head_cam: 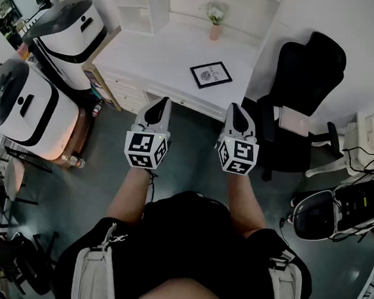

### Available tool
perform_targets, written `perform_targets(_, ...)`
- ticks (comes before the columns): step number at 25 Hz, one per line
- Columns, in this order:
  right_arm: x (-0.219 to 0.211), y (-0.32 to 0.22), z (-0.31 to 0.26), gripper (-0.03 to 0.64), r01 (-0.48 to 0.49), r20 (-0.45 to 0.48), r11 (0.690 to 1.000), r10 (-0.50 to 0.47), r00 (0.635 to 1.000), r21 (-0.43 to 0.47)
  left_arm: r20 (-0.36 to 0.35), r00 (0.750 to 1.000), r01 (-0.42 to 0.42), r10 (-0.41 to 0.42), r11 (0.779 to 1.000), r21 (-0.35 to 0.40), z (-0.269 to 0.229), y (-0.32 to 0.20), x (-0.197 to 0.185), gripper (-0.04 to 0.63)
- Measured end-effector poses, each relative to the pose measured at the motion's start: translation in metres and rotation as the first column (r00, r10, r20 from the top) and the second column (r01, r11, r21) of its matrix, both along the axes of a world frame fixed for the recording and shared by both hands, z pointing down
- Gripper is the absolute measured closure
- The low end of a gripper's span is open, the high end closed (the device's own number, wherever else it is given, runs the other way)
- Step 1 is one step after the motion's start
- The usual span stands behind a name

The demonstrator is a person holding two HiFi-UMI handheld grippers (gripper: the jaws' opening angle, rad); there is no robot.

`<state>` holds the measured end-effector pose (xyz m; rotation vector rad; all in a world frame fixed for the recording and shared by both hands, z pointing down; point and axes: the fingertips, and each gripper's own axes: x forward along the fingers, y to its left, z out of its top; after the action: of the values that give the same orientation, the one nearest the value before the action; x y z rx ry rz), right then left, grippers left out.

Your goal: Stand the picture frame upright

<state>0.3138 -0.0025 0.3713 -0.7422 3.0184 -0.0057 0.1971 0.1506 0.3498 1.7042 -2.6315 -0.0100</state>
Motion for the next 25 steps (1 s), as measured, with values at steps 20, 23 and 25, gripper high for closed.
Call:
perform_targets(20,0.010,0.061,0.002,0.615,-0.052,0.010,0.998,0.052,0.999,-0.018,-0.007,0.999,-0.043,0.044,0.999,0.019,0.007,0.055,0.008,0.580)
perform_targets(23,0.006,0.066,-0.002,0.617,-0.054,0.014,0.999,0.054,0.998,-0.006,0.000,0.999,-0.042,0.042,0.999,0.031,0.003,0.063,0.002,0.580)
perform_targets(25,0.000,0.069,-0.004,0.617,-0.052,0.018,0.999,0.052,0.998,0.001,0.000,0.999,-0.035,0.035,0.999,0.036,0.002,0.067,-0.003,0.580)
